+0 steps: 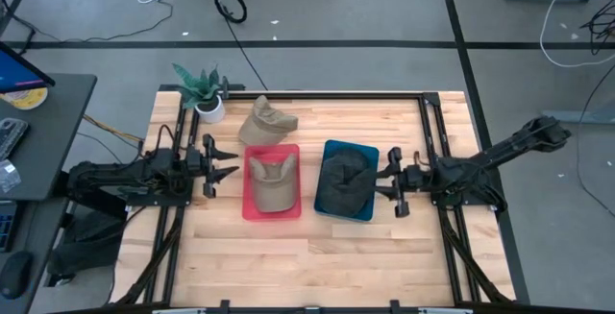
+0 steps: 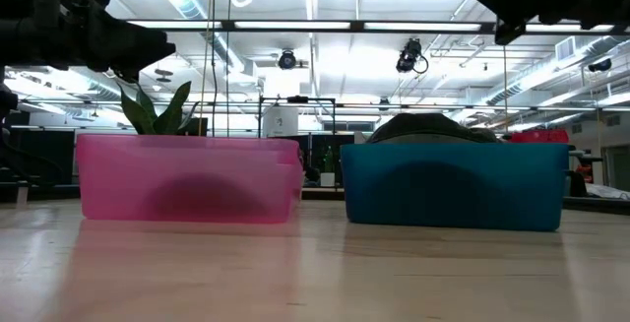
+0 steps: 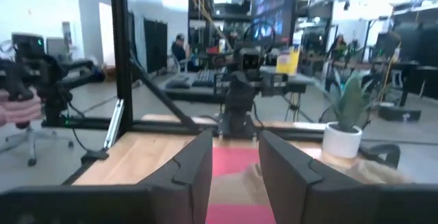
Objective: Pick & Place hat
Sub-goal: Put the brown cap into the red bin
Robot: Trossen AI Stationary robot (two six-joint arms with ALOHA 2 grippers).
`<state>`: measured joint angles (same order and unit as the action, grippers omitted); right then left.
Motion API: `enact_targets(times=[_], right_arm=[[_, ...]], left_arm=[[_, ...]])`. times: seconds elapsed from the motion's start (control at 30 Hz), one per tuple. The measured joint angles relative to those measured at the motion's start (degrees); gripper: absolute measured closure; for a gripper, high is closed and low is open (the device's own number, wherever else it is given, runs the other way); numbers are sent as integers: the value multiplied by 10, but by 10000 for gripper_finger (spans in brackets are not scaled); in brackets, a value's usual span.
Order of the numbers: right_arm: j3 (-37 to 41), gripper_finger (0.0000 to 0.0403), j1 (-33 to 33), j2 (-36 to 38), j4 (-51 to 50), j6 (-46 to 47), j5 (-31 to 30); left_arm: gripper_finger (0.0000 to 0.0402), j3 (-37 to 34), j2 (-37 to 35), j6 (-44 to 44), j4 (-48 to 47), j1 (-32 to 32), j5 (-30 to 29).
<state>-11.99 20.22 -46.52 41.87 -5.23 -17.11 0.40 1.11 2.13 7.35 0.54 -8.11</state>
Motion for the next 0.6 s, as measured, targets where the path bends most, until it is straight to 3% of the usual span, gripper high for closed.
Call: enact_targets(times=[0.07,0.23,0.6], right_arm=[[19,279,-18,34,5,-3,11],[44,279,-68,95,6,-4,110],[96,279,-142,164,46,2,157]], left_arm=[[236,0,0,0,1,0,-5],[236,0,0,0,2,0,-38],[236,0,0,-18,0,0,-54]])
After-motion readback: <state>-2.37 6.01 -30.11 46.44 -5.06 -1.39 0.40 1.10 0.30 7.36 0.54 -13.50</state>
